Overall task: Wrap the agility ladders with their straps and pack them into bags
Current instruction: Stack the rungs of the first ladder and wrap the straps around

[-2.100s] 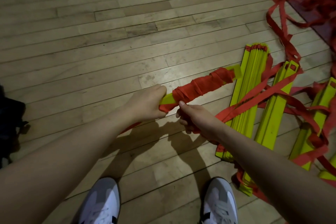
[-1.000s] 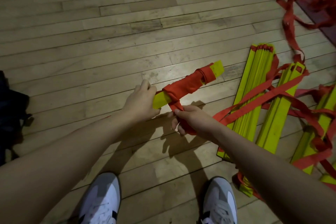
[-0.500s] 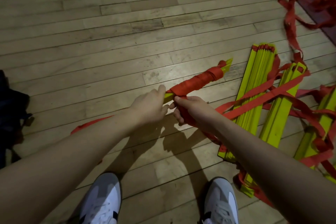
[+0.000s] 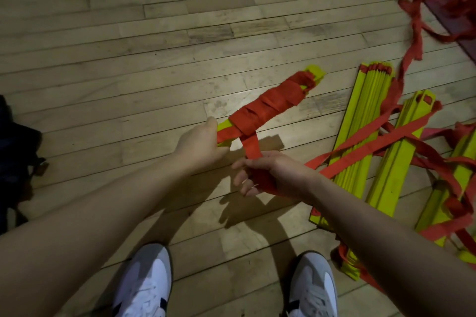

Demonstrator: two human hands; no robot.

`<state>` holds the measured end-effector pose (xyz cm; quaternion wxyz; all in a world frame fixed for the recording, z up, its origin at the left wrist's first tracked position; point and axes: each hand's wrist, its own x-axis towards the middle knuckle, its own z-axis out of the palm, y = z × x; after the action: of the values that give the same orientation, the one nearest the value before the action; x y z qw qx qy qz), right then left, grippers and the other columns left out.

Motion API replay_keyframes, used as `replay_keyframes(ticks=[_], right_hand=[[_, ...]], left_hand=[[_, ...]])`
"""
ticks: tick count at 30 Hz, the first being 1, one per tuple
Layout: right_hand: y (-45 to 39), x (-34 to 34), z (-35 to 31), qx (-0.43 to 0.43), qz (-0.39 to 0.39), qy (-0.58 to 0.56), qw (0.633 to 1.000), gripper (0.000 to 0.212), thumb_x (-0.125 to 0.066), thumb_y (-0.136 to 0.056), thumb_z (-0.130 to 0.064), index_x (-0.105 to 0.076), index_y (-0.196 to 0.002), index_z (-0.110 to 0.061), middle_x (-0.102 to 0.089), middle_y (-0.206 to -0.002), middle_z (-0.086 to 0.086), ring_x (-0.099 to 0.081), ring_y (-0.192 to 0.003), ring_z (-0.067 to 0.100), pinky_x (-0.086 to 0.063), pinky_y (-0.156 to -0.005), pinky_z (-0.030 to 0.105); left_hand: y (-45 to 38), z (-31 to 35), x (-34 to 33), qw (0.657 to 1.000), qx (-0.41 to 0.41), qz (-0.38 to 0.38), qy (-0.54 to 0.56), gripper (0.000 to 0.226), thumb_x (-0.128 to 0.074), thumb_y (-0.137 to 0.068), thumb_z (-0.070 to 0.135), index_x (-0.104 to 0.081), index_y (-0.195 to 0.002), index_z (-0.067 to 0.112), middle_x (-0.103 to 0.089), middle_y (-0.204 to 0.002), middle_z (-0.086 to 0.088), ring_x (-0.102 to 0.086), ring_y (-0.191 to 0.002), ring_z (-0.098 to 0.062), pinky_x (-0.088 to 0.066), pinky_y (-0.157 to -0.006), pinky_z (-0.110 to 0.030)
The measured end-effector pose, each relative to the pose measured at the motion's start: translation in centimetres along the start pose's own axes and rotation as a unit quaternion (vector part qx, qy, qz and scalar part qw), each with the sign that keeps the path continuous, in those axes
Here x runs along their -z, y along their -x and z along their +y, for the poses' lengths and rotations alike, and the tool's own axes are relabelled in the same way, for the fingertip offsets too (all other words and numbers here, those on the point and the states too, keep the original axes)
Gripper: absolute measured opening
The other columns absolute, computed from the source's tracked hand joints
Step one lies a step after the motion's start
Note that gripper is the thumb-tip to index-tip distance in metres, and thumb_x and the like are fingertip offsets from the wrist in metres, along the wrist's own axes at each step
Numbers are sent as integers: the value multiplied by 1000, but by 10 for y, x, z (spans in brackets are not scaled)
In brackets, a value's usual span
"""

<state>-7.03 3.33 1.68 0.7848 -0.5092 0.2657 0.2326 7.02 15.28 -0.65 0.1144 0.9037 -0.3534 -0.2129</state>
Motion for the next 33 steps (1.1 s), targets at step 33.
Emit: replay_keyframes(ticks=[33], right_hand=[[-4,4,4,49,183,83,978,29,-42,-102,-20,-60,-86,-3,-59,-59,9,-55,-53,19,-45,-56,31]], left_hand=[[13,15,-5,987,-147,-60,-29,59,-48,-94,24,-19,-144,15,-36,-127,-10,-35,-121,-28,-26,-103,-38]])
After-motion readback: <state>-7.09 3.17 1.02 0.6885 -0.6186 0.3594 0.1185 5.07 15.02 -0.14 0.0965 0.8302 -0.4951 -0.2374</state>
